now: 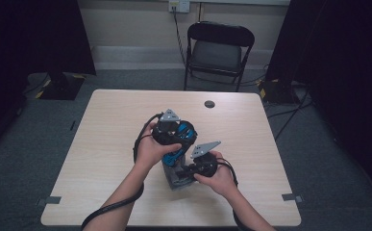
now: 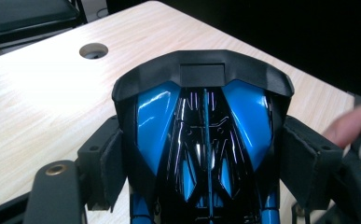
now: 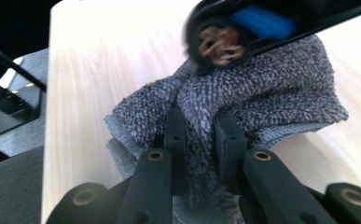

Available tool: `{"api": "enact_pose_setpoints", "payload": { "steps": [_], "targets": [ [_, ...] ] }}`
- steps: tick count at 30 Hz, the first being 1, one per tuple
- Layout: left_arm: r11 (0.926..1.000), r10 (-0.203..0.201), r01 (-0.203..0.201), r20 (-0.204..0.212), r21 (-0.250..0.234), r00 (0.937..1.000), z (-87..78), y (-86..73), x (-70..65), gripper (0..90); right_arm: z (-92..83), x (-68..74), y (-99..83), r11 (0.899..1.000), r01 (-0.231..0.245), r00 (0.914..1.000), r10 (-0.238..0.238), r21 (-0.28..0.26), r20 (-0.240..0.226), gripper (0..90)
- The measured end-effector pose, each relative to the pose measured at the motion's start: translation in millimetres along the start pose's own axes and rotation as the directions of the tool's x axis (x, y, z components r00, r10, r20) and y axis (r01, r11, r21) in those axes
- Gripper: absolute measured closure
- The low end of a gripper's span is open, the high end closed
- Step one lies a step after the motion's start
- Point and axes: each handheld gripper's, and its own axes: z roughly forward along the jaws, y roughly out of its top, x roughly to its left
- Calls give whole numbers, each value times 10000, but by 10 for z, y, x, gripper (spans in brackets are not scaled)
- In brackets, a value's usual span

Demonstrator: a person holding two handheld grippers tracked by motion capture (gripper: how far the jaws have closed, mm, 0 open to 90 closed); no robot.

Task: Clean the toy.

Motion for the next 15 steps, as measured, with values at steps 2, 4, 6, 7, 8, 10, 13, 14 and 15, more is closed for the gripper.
{"api": "enact_pose_setpoints", "payload": {
  "steps": [2,4,6,7,8,10,13,14,15],
  "targets": [
    [10000,22,-22,-1,27,10000,-9,13,5,254,25,17,-16,9998,106,9999,-105,144,-43,781],
    [9999,126,-126,11,57,9999,-27,24,2,254,36,29,-37,9989,231,9997,-229,419,-46,780],
    [9999,162,-162,-30,22,9999,-60,26,12,254,16,15,-65,9978,274,9996,-278,600,53,780],
    [9999,154,-154,-53,31,9999,-79,23,26,254,-7,-8,-83,9979,236,9996,-245,603,137,779],
    [9999,132,-132,-132,19,9998,-105,11,50,254,-41,-36,-99,9979,167,9995,-184,625,268,779],
    [9999,92,-90,-188,97,9998,-139,-14,89,254,-124,-98,-127,9984,-27,9989,0,573,461,779],
    [9997,59,-51,-343,236,9994,-184,-73,154,254,-251,-178,-152,9988,-171,9963,132,464,847,778],
    [9996,39,-28,-392,282,9992,-197,-95,177,254,-286,-200,-158,9986,-250,9954,204,477,936,778],
    [9994,12,3,-440,339,9990,-213,-123,203,254,-317,-222,-162,9985,-241,9937,185,495,1103,778]
  ]
}}
